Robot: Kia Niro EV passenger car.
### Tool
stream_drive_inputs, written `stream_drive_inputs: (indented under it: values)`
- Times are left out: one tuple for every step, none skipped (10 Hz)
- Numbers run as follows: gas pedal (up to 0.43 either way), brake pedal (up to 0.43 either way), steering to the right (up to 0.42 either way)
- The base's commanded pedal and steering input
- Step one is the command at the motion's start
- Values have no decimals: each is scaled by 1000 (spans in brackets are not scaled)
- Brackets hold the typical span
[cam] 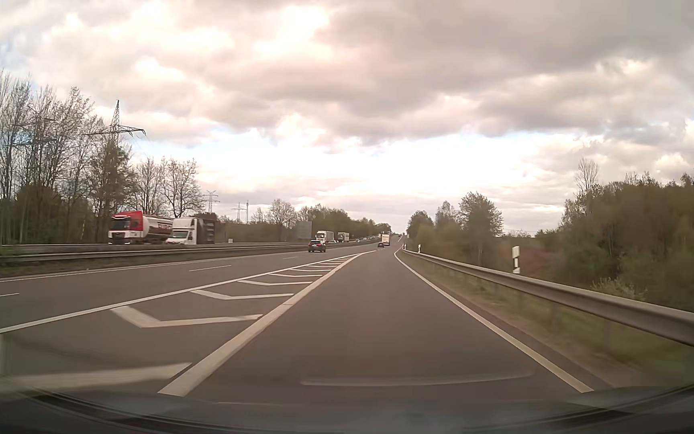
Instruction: Follow the waypoints while adhering to traffic rules and regulations
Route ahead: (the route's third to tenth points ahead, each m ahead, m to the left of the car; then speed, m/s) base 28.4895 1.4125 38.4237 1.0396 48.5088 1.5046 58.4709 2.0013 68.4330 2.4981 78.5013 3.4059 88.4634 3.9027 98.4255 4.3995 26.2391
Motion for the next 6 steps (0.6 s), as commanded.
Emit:
stream_drive_inputs:
  values:
    - [0,0,8]
    - [0,0,6]
    - [0,0,6]
    - [0,0,6]
    - [0,0,6]
    - [0,0,5]
